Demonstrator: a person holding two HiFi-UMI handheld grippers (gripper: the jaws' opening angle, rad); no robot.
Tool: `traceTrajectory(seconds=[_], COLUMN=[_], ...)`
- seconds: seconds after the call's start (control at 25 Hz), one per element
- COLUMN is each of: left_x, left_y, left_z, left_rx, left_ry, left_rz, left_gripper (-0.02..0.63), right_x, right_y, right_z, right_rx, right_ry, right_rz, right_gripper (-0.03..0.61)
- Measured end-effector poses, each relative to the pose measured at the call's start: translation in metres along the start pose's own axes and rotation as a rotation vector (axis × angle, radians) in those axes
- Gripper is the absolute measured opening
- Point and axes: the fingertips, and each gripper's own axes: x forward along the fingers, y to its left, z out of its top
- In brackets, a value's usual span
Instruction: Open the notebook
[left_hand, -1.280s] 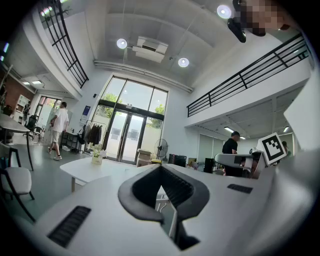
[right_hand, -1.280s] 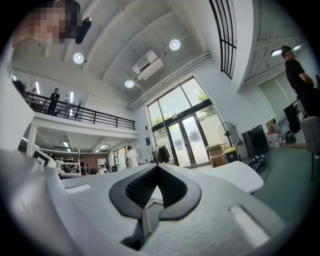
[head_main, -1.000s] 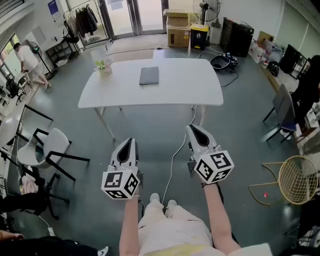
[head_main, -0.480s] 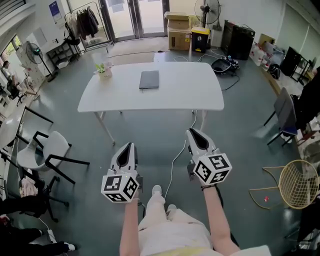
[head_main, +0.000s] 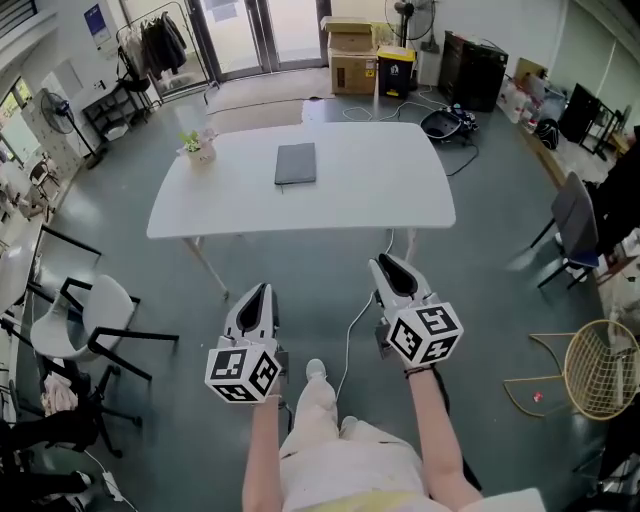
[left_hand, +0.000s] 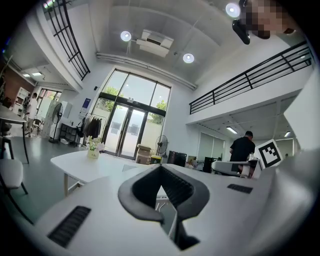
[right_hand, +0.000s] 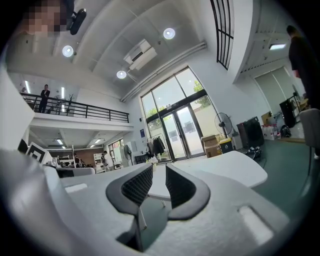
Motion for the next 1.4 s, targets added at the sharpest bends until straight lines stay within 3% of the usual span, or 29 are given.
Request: traceTrajectory(seconds=[0.72,1.4], left_x=[0.144,0.222], left_y=[0.119,0.188], left_z=[0.016,0.025], left_rx=[-0.046,-0.077], left_ry=[0.062,0.084], left_rz=[-0.061,-0.073], left_gripper=[-0.002,-0.002], right_x=[0.176,0.274], right_y=[-0.032,-0.056], right_z=[-0.006,-0.011], right_rx=[0.032,0.1], right_ry=[0.048,0.072], right_rz=[-0.065,-0.105], right_gripper=[0.115,0.12])
